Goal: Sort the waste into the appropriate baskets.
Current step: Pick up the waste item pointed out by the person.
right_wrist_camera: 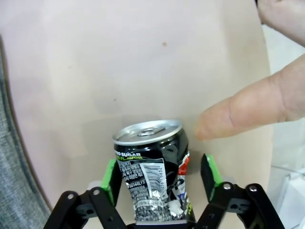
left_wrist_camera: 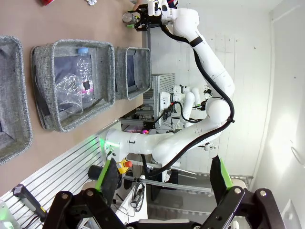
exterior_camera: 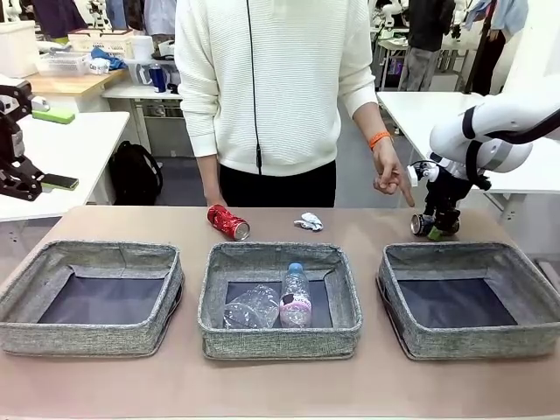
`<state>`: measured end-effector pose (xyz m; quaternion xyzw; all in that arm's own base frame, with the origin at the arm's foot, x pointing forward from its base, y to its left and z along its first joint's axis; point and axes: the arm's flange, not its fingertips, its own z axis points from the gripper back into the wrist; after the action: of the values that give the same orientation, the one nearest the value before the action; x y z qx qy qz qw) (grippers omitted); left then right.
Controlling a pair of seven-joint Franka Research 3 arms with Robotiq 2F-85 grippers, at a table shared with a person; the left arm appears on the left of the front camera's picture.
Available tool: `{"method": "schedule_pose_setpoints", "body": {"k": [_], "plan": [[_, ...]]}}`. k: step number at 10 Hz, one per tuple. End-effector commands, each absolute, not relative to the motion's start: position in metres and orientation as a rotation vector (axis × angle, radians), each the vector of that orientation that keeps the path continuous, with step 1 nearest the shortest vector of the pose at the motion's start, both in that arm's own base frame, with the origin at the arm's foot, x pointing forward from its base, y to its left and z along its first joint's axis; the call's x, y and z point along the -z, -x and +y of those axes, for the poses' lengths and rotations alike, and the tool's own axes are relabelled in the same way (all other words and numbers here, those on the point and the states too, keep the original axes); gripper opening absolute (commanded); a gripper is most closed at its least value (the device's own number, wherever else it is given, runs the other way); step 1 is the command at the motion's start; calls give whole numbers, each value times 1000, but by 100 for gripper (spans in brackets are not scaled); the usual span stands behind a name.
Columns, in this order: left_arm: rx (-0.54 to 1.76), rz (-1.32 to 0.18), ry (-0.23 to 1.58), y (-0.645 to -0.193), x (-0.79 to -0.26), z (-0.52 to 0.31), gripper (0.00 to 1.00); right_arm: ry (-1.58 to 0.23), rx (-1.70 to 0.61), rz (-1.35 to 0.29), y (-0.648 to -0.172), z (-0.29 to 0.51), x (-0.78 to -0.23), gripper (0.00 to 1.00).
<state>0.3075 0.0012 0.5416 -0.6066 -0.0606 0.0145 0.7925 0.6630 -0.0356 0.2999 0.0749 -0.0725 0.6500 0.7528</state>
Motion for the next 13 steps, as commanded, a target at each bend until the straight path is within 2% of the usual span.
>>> {"method": "schedule_pose_setpoints", "body": {"k": [1,3,4,5,6,10,12,13], "plan": [[-17,-133,1300,-306,-542,1,100,-160,-1444,-141,-667,-35,-303,0],[-17,-133,1300,-306,-542,1,100,-150,-1441,-130,-666,-37,-302,0],[-17,-133,1300,-306,-542,1,100,-142,-1441,-123,-665,-36,-302,14],[-17,-133,1300,-306,-542,1,100,-137,-1444,-121,-665,-36,-303,5],[-17,-133,1300,-306,-542,1,100,-129,-1450,-120,-663,-35,-304,0],[-17,-133,1300,-306,-542,1,100,-123,-1467,-90,-652,-37,-319,0],[-17,-133,1300,-306,-542,1,100,-214,-1167,77,-630,-36,-379,0],[-17,-133,1300,-306,-542,1,100,-213,-1056,88,-609,-35,-420,0]]}}
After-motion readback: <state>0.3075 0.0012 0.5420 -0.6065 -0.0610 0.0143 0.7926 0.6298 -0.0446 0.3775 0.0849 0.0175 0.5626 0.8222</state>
